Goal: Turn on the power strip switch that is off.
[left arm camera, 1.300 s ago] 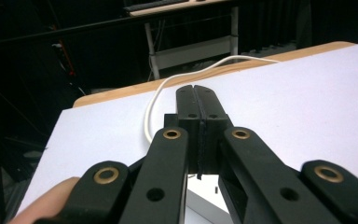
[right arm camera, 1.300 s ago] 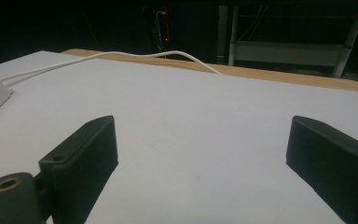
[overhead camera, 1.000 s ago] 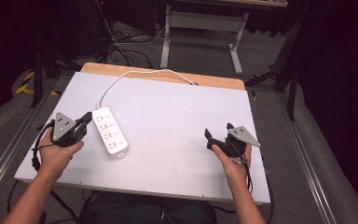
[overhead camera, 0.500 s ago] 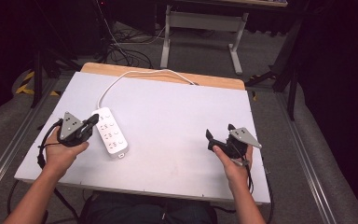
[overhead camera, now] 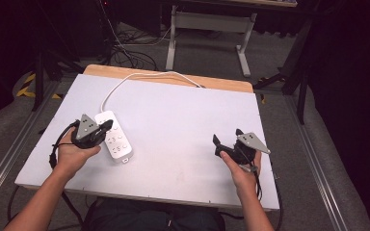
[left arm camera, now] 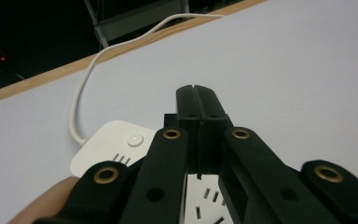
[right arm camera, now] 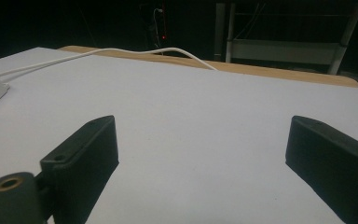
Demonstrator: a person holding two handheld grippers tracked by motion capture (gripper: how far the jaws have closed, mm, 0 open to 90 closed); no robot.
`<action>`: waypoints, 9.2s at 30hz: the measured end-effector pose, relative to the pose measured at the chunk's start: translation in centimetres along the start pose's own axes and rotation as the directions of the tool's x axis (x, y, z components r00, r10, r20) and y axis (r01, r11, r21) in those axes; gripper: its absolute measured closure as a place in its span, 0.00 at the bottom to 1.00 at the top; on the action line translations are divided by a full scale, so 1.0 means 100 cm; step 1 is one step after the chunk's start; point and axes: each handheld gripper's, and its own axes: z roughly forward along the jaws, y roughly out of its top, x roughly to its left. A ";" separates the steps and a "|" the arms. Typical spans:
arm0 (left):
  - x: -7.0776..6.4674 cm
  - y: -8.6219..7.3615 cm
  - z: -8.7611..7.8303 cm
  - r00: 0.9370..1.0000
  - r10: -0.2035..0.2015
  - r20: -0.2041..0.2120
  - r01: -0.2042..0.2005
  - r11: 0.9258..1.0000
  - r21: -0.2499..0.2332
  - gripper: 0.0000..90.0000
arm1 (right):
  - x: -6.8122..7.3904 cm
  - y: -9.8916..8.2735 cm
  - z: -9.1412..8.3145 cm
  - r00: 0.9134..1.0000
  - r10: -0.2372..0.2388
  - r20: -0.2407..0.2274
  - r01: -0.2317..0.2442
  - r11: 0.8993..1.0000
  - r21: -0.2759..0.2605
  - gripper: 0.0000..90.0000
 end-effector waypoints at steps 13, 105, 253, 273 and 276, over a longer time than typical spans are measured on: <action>-0.008 -0.001 0.025 0.997 0.016 0.070 -0.027 0.985 0.168 1.00 | 0.000 0.000 0.000 1.000 -0.001 -0.001 0.001 1.000 -0.001 0.11; -0.009 -0.010 0.034 0.990 -0.084 0.115 0.051 0.962 0.268 1.00 | 0.003 0.001 0.002 1.000 -0.001 -0.022 0.000 1.000 -0.002 0.11; 0.007 0.004 -0.022 0.973 -0.225 -0.053 0.223 0.974 -0.036 1.00 | 0.007 0.003 0.005 0.999 -0.012 -0.031 0.012 1.000 -0.001 0.12; 0.036 -0.001 -0.057 0.916 -0.350 -0.194 0.307 0.926 -0.221 0.99 | 0.006 0.003 0.006 0.999 -0.011 -0.031 0.011 1.000 0.003 0.12; 0.038 -0.002 -0.058 0.914 -0.352 -0.203 0.307 0.926 -0.220 0.99 | 0.007 0.003 0.006 0.999 -0.012 -0.033 0.012 1.000 0.002 0.12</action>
